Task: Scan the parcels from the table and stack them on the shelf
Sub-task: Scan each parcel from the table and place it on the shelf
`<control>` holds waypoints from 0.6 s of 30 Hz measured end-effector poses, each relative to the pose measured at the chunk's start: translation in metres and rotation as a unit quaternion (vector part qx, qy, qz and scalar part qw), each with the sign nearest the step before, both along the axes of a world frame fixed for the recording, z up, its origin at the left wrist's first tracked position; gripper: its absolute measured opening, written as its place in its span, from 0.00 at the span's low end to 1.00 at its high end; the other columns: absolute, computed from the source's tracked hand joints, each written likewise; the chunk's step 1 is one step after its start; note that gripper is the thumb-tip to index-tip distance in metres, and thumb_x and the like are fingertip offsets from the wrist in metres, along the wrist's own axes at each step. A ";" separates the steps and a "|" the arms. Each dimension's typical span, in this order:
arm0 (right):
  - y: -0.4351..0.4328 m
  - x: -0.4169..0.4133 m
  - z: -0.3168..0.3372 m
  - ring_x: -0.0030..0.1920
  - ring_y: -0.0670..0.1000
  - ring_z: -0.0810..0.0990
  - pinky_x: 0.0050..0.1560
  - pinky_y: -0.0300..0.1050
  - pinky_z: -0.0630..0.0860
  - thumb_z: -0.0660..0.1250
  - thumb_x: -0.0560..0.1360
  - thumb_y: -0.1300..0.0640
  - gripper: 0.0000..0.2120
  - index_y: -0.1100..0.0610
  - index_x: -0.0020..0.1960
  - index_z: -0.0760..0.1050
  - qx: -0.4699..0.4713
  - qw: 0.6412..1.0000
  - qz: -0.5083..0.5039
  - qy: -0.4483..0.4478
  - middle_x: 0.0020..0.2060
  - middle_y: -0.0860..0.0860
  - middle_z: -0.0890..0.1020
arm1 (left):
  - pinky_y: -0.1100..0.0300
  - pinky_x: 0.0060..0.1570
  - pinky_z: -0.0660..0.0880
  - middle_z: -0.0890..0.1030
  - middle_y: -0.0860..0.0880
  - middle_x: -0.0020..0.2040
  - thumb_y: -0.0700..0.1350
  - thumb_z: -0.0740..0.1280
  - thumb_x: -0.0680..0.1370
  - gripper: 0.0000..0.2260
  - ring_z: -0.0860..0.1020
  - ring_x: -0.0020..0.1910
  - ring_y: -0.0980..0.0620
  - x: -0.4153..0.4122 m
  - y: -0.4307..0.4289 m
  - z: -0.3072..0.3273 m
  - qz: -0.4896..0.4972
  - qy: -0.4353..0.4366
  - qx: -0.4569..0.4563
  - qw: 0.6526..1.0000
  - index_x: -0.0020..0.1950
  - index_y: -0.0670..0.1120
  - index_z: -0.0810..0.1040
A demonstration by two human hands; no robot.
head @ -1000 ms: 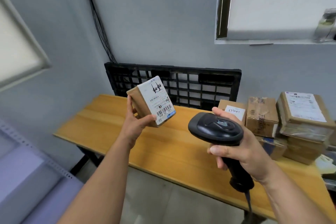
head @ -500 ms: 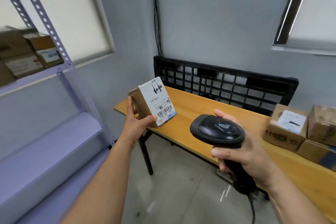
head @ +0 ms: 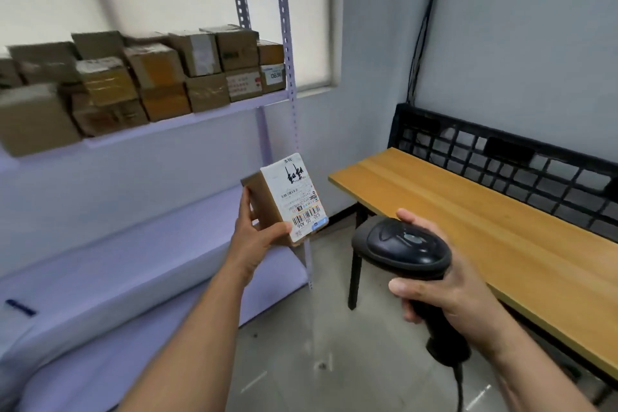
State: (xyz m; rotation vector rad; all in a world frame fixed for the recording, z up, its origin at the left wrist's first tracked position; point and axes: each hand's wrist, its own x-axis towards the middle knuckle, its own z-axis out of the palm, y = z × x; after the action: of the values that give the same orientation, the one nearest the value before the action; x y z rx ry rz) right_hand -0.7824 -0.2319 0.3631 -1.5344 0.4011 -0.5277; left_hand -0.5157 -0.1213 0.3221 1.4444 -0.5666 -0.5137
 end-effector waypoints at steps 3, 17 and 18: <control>0.010 0.030 -0.003 0.26 0.60 0.74 0.26 0.51 0.71 0.76 0.61 0.66 0.43 0.43 0.70 0.66 -0.003 0.999 0.038 0.004 0.35 0.61 0.81 | 0.53 0.47 0.79 0.76 0.56 0.58 0.43 0.73 0.61 0.44 0.78 0.59 0.49 0.019 0.030 -0.003 0.040 0.007 -0.005 0.999 0.71 0.66 0.58; 0.010 0.190 0.002 0.26 0.58 0.74 0.28 0.50 0.72 0.77 0.64 0.68 0.42 0.36 0.67 0.69 -0.003 0.982 0.185 -0.039 0.33 0.58 0.80 | 0.53 0.49 0.78 0.75 0.51 0.66 0.48 0.73 0.63 0.36 0.77 0.61 0.51 0.112 0.122 0.022 0.232 -0.014 0.022 0.972 0.67 0.64 0.63; 0.009 0.202 0.005 0.26 0.58 0.75 0.29 0.50 0.73 0.76 0.64 0.68 0.41 0.37 0.68 0.68 -0.007 0.980 0.195 -0.042 0.33 0.57 0.81 | 0.50 0.52 0.78 0.75 0.51 0.66 0.50 0.74 0.61 0.37 0.77 0.61 0.50 0.119 0.127 0.027 0.249 -0.016 0.025 0.968 0.67 0.62 0.63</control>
State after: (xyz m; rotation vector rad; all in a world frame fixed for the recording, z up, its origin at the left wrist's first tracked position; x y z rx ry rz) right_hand -0.5802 -0.2224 0.3679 -1.5492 0.0260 -0.2860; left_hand -0.3966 0.0061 0.3495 1.5776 -0.1991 -0.1056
